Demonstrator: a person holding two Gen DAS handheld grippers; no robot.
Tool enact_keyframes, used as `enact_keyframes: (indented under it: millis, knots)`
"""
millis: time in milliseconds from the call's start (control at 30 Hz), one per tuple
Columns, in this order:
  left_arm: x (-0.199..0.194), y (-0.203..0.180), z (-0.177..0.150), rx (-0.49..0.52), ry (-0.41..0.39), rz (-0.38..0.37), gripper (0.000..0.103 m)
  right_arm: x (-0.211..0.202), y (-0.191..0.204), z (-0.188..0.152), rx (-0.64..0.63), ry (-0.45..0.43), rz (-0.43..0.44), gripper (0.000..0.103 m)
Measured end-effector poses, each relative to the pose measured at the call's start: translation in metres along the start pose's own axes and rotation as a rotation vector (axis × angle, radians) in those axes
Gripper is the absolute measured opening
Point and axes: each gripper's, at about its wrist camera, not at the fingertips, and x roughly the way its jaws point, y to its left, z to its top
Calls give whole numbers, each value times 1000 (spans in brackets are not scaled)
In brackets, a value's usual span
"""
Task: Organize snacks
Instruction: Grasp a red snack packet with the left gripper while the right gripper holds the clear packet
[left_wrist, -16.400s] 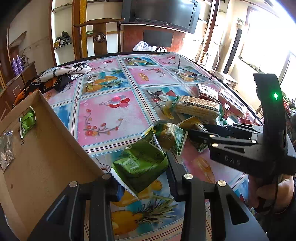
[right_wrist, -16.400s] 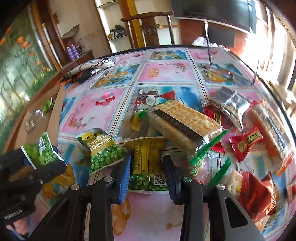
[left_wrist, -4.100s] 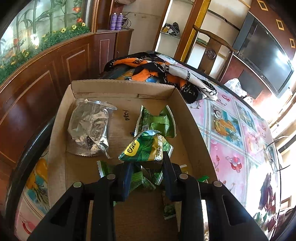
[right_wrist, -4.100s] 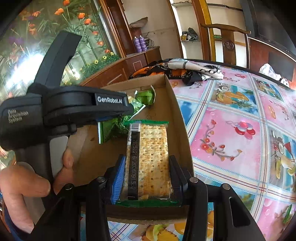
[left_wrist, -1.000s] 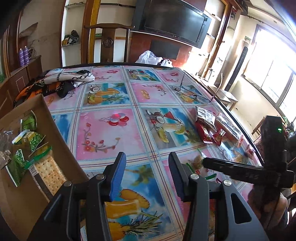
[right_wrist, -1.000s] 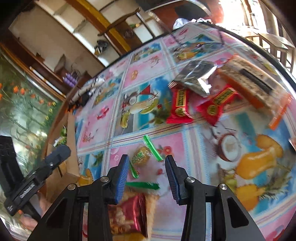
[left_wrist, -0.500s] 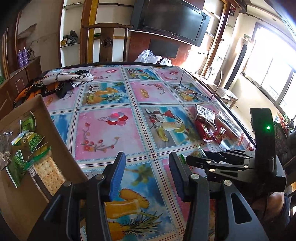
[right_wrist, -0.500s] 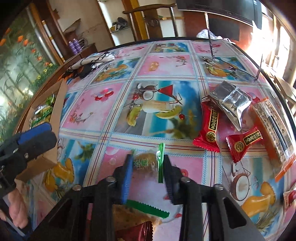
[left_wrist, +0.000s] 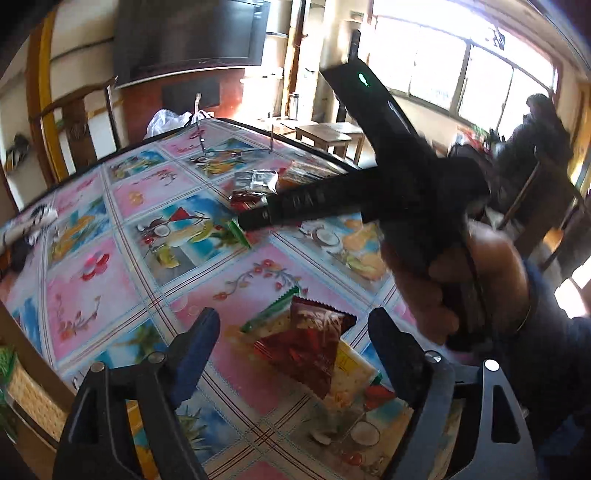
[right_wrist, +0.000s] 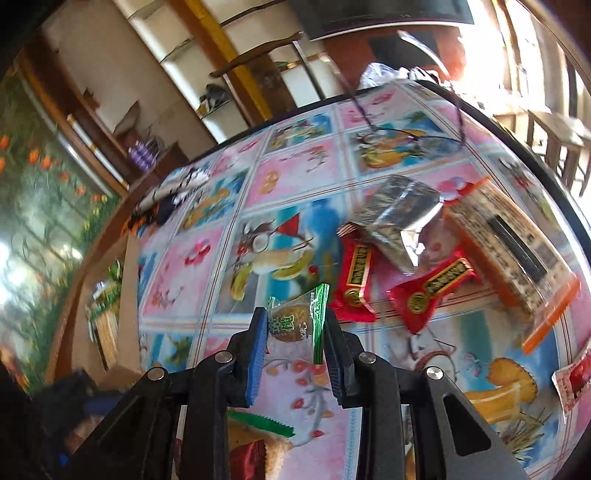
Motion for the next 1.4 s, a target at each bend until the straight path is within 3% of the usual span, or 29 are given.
enact_keyframes:
  millis: [167,233,300,367,467,633,733,900,1067,1400]
  knots:
    - [14,2,-4,-9,38,33,82,-4,-5,3,31,-13,11,31]
    - [17,2,-5,-5,40,21,64,-4,-4,2,26,-10,18,31]
    - [22,0,-5,-11,59,-16,61,-4,-3,2,24,-12,20,31]
    - [27,-3,-5,-7,64,-3,60,-5,-2,2,23,-13,21,31]
    - [33,-7,-7,0,78,-1,47,-4,-3,1,21,-8,23,31]
    - [30,-2,-5,-29,52,47,45,-4,2,0,4,-11,20,31]
    - [20,16,-1,-114,7,60,44,-4,2,0,1,-15,16,31]
    - [5,44,4,-223,-74,166,44,-4,3,-1,-4,-16,17,31]
    - [-3,63,5,-301,-113,216,45,-2,7,-2,-21,-12,21,31]
    - [-9,74,5,-346,-138,263,45,4,24,-10,-90,-5,31,31]
